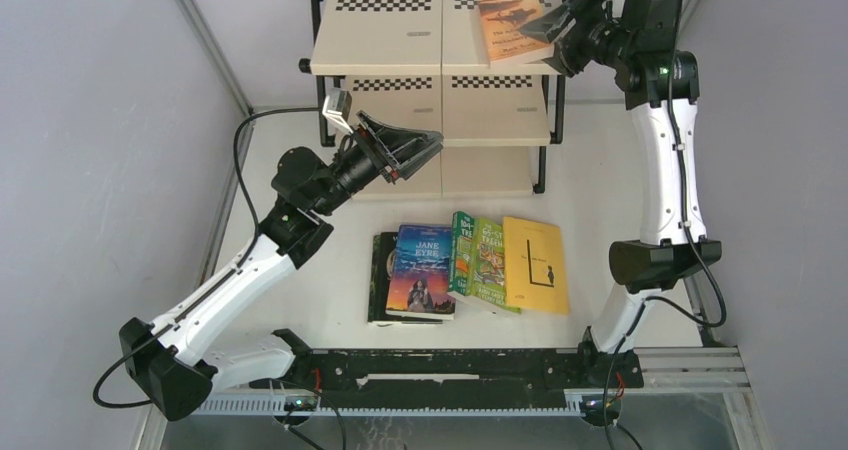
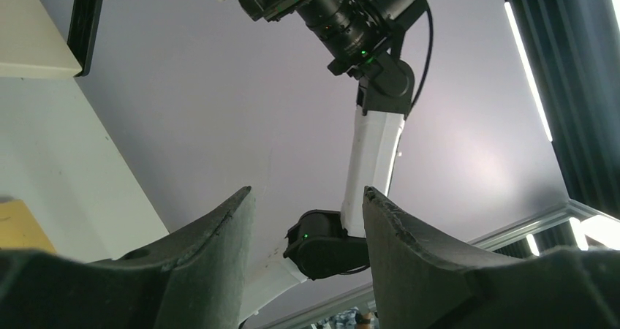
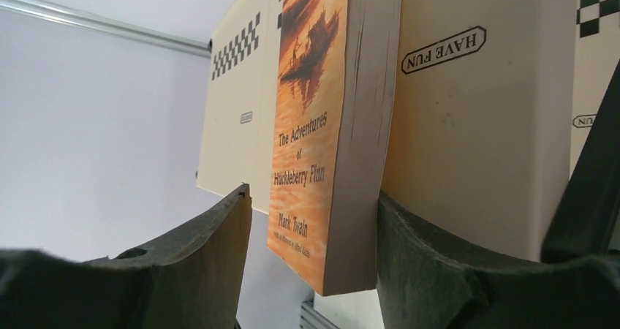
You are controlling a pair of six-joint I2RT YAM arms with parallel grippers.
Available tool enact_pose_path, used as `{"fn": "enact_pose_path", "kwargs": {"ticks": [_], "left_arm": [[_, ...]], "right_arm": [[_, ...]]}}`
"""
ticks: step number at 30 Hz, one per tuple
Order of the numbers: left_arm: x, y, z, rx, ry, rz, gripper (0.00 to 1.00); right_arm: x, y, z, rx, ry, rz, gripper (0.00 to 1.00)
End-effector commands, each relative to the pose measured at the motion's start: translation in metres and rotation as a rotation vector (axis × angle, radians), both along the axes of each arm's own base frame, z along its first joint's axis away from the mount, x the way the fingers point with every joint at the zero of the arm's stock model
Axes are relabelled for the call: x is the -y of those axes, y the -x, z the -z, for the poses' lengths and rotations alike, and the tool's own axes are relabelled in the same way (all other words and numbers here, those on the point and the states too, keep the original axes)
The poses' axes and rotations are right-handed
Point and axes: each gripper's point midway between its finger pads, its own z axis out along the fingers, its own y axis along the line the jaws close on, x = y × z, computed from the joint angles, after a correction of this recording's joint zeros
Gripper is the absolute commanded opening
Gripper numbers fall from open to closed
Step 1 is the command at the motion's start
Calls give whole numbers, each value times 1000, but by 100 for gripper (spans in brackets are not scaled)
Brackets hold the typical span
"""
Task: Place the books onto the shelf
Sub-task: Place the book on the shelf, then adjust the book on the shelf.
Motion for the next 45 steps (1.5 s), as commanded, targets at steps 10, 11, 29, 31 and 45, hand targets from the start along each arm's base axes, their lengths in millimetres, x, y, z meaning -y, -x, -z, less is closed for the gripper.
{"fn": "enact_pose_path", "kwargs": {"ticks": [10, 11, 29, 31, 45], "left_arm": [[-5, 9, -32, 82, 31, 2, 60], [-6, 10, -32, 82, 31, 3, 60], [-2, 3, -22, 68, 1, -12, 60], [-3, 1, -15, 65, -21, -26, 60], [-10, -19, 37, 40, -239, -140, 79]], "right_arm": [[14, 30, -6, 45, 143, 66, 65], [17, 31, -8, 48, 141, 74, 65], [36, 62, -44, 266, 386, 196, 55], [34, 67, -41, 287, 454, 209, 46], [0, 72, 1, 416, 706, 193, 0]]}}
